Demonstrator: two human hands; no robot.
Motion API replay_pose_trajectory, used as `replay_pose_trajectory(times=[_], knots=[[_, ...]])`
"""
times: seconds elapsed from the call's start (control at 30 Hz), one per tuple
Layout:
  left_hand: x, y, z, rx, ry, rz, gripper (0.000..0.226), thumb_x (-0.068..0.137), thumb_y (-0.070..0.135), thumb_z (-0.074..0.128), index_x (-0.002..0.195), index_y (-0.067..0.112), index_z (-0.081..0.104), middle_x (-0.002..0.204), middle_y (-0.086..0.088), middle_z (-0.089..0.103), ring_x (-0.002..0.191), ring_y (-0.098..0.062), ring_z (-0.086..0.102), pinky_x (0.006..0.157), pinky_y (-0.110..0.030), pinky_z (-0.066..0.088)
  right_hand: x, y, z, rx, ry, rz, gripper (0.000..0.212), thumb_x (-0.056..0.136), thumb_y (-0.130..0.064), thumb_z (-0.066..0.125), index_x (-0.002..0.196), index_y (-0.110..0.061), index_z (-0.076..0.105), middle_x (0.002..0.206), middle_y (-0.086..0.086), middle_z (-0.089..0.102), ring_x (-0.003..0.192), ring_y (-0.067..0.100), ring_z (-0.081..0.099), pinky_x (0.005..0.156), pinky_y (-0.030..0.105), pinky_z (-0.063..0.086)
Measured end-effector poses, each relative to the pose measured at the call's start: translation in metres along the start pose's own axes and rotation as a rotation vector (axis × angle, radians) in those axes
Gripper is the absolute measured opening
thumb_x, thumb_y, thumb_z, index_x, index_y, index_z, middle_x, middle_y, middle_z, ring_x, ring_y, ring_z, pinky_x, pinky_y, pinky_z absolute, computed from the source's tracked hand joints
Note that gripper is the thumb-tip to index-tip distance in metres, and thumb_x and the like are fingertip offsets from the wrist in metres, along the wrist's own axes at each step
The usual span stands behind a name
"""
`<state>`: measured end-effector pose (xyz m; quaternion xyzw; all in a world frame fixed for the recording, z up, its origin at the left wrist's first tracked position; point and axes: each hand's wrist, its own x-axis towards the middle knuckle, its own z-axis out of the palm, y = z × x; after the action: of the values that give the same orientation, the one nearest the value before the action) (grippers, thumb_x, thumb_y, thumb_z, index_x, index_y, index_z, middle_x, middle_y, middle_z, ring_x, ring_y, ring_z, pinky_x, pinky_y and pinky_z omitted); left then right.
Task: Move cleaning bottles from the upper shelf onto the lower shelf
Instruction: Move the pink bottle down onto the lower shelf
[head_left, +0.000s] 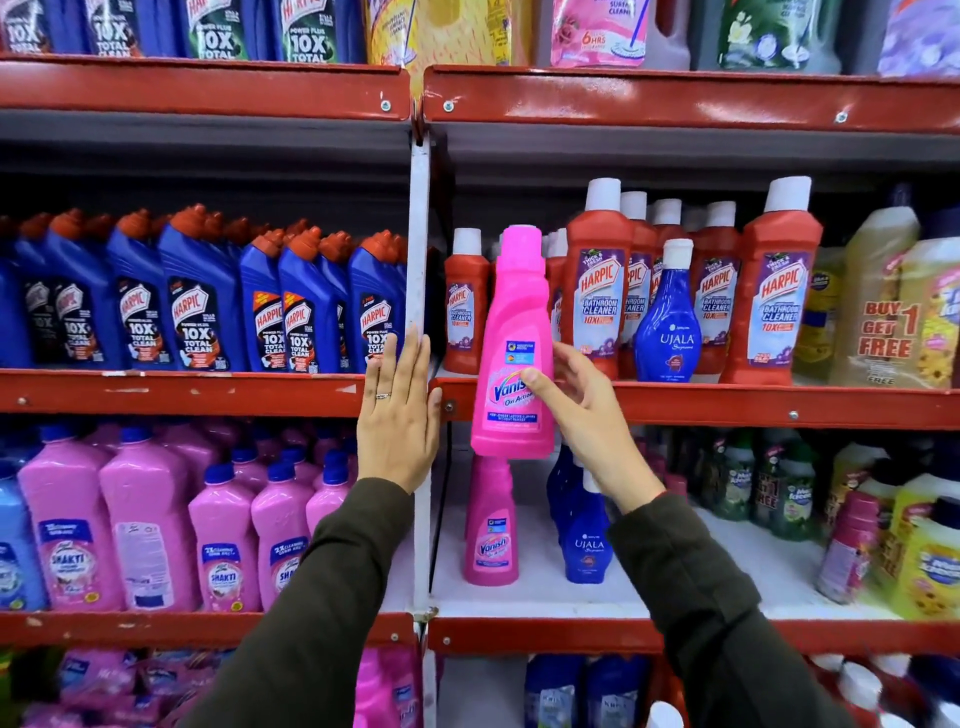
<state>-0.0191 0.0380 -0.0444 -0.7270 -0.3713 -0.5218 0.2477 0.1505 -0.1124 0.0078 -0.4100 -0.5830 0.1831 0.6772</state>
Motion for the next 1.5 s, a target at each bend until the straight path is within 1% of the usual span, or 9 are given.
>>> replay_pose_trajectory(times=[0.27, 0.47, 0.57, 0.77, 0.9, 1.1, 1.23, 1.3, 1.5], knots=[[-0.082, -0.006, 0.012, -0.072, 0.008, 0.005, 0.064, 0.106, 0.029, 0.026, 0.164, 0.017, 0.003, 0.173, 0.001, -0.003, 0.160, -0.021, 0.000, 0.129, -0.037, -0.006, -0.068, 0.074, 0.002, -0.011, -0.030, 0.091, 0.040, 0.094, -0.020, 0.067, 0.132, -0.025, 0.055, 0.122, -0.014, 0.071, 0.113, 0.005, 0.069, 0.088, 0.020, 0.056], [-0.167, 0.001, 0.036, -0.037, -0.141, -0.062, 0.069, 0.104, 0.030, 0.029, 0.164, 0.011, 0.001, 0.173, -0.006, -0.003, 0.160, -0.023, -0.001, 0.130, -0.038, -0.007, -0.099, 0.124, -0.001, -0.065, -0.044, 0.180, 0.045, 0.096, -0.017, 0.065, 0.139, -0.018, 0.051, 0.131, 0.002, 0.067, 0.123, 0.019, 0.065, 0.103, 0.042, 0.054], [-0.196, 0.005, 0.046, -0.003, -0.206, -0.082, 0.070, 0.103, 0.029, 0.031, 0.163, 0.006, 0.004, 0.173, -0.008, -0.007, 0.160, -0.023, -0.004, 0.130, -0.038, -0.006, -0.105, 0.144, -0.001, -0.087, -0.041, 0.218, 0.046, 0.097, -0.012, 0.065, 0.140, -0.015, 0.049, 0.133, 0.005, 0.065, 0.124, 0.022, 0.064, 0.105, 0.046, 0.052], [-0.224, 0.011, 0.065, 0.040, -0.352, -0.119, 0.067, 0.102, 0.031, 0.029, 0.159, -0.001, 0.016, 0.169, -0.018, 0.009, 0.157, -0.028, 0.012, 0.129, -0.040, 0.003, -0.110, 0.175, 0.001, -0.136, -0.046, 0.264, 0.046, 0.096, -0.010, 0.066, 0.139, -0.014, 0.048, 0.135, 0.006, 0.063, 0.125, 0.019, 0.062, 0.102, 0.034, 0.053], [-0.236, 0.009, 0.074, 0.061, -0.375, -0.142, 0.065, 0.102, 0.030, 0.029, 0.157, -0.006, 0.023, 0.167, -0.021, 0.013, 0.159, -0.023, -0.010, 0.128, -0.041, 0.004, -0.106, 0.192, 0.005, -0.102, -0.024, 0.286, 0.045, 0.096, -0.011, 0.066, 0.137, -0.015, 0.049, 0.135, 0.005, 0.064, 0.125, 0.019, 0.062, 0.105, 0.040, 0.053], [-0.240, 0.008, 0.080, 0.094, -0.340, -0.101, 0.071, 0.103, 0.031, 0.024, 0.161, 0.001, -0.005, 0.170, -0.017, -0.015, 0.159, -0.024, -0.012, 0.128, -0.040, -0.001, -0.101, 0.213, 0.006, -0.083, -0.043, 0.316, 0.048, 0.094, -0.018, 0.069, 0.138, -0.024, 0.048, 0.136, 0.000, 0.063, 0.126, 0.014, 0.062, 0.104, 0.036, 0.054], [-0.242, 0.007, 0.080, 0.107, -0.332, -0.093, 0.072, 0.103, 0.030, 0.026, 0.161, 0.000, -0.004, 0.170, -0.022, 0.001, 0.158, -0.027, 0.003, 0.128, -0.041, 0.001, -0.101, 0.224, 0.008, -0.070, -0.056, 0.323, 0.045, 0.094, -0.017, 0.069, 0.132, -0.033, 0.050, 0.133, -0.002, 0.064, 0.124, 0.013, 0.063, 0.102, 0.032, 0.055], [-0.241, 0.008, 0.079, 0.105, -0.332, -0.103, 0.071, 0.102, 0.030, 0.027, 0.160, -0.001, 0.001, 0.167, -0.022, 0.010, 0.159, -0.025, -0.005, 0.127, -0.041, 0.002, -0.101, 0.227, 0.009, -0.064, -0.060, 0.325, 0.045, 0.094, -0.018, 0.069, 0.132, -0.034, 0.050, 0.133, -0.002, 0.064, 0.123, 0.011, 0.064, 0.100, 0.030, 0.056], [-0.238, 0.009, 0.077, 0.103, -0.334, -0.082, 0.074, 0.101, 0.030, 0.027, 0.161, 0.001, -0.007, 0.165, -0.023, 0.014, 0.156, -0.030, 0.010, 0.127, -0.041, 0.002, -0.098, 0.231, 0.005, -0.061, -0.095, 0.335, 0.051, 0.095, -0.020, 0.068, 0.141, -0.025, 0.047, 0.132, -0.005, 0.063, 0.122, 0.005, 0.063, 0.095, 0.022, 0.056]])
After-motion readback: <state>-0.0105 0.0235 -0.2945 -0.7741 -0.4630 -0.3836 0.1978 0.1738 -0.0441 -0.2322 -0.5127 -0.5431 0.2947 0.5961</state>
